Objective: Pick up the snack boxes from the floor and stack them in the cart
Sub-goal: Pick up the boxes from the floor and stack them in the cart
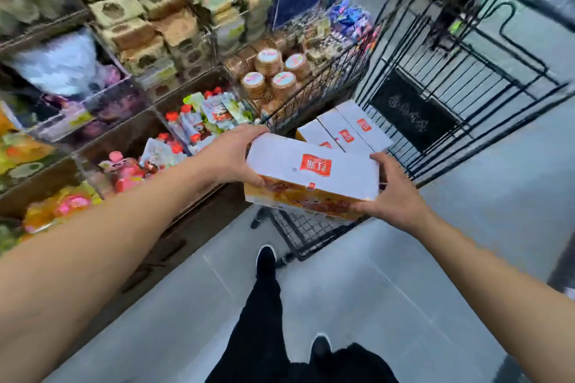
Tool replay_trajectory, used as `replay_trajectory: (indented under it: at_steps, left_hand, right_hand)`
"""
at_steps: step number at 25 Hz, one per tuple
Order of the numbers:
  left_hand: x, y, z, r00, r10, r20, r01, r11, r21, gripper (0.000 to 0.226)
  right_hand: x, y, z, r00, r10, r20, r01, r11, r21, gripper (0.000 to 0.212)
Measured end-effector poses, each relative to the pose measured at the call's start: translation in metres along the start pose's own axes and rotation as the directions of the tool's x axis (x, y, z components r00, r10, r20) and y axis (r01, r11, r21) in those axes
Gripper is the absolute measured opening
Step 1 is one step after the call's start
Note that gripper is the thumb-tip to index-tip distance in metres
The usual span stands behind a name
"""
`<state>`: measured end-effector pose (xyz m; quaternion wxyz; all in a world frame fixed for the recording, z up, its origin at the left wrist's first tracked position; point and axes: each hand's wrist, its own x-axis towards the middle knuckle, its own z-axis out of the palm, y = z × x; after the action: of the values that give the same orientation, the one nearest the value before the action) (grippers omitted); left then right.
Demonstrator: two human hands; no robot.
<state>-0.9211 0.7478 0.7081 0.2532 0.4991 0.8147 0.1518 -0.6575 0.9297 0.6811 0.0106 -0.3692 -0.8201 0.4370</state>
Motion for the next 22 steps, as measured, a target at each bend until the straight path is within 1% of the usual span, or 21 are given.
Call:
replay_trajectory:
  at_steps: [3,4,6,9,11,13,14,16,19,21,22]
  left_hand:
    - [0.077,-0.018,-0.002,0.981,0.161,0.107,-0.171,0.981,0.095,0.097]
    - [0.098,-0.024,0.000,0.972,0.182,0.146,-0.201,0.971,0.132,0.095]
    - [0.139,-0.040,0.011,0.945,0.230,0.231,-0.281,0.935,0.217,0.100]
    - [0.190,-0.055,0.036,0.909,0.238,0.341,-0.357,0.868,0.345,0.100]
    - [0.219,-0.058,0.052,0.876,0.287,0.389,-0.451,0.772,0.447,0.091]
    - [0.241,-0.061,0.066,0.835,0.358,0.417,-0.546,0.629,0.553,0.077]
    - [0.251,-0.062,0.073,0.830,0.355,0.431,-0.557,0.581,0.594,0.072]
    - [0.270,-0.069,0.093,0.837,0.345,0.424,-0.547,0.539,0.641,0.061]
    - [0.287,-0.074,0.119,0.841,0.375,0.390,-0.541,0.546,0.640,0.044]
    - [0.295,-0.077,0.130,0.860,0.331,0.387,-0.509,0.558,0.655,0.047]
    - [0.297,-0.080,0.135,0.871,0.302,0.388,-0.492,0.542,0.682,0.051]
  right_hand:
    - [0.041,0.010,0.017,0.997,0.051,-0.059,-0.060,0.985,-0.162,0.100]
    - [0.051,0.012,0.023,0.994,0.087,-0.062,-0.099,0.972,-0.214,0.103]
    - [0.067,0.016,0.039,0.977,0.197,-0.085,-0.214,0.930,-0.300,0.105]
    - [0.088,0.024,0.066,0.945,0.303,-0.120,-0.323,0.825,-0.464,0.099]
    - [0.106,0.031,0.083,0.933,0.340,-0.122,-0.349,0.763,-0.543,0.098]
    - [0.119,0.041,0.100,0.924,0.367,-0.103,-0.353,0.721,-0.597,0.099]
    - [0.127,0.048,0.106,0.919,0.381,-0.100,-0.360,0.709,-0.607,0.100]
    - [0.143,0.061,0.117,0.921,0.372,-0.119,-0.362,0.701,-0.615,0.101]
    - [0.164,0.077,0.127,0.914,0.393,-0.106,-0.368,0.687,-0.626,0.101]
    - [0.177,0.084,0.135,0.904,0.421,-0.074,-0.372,0.689,-0.622,0.104]
    - [0.183,0.087,0.139,0.901,0.429,-0.062,-0.370,0.688,-0.624,0.106]
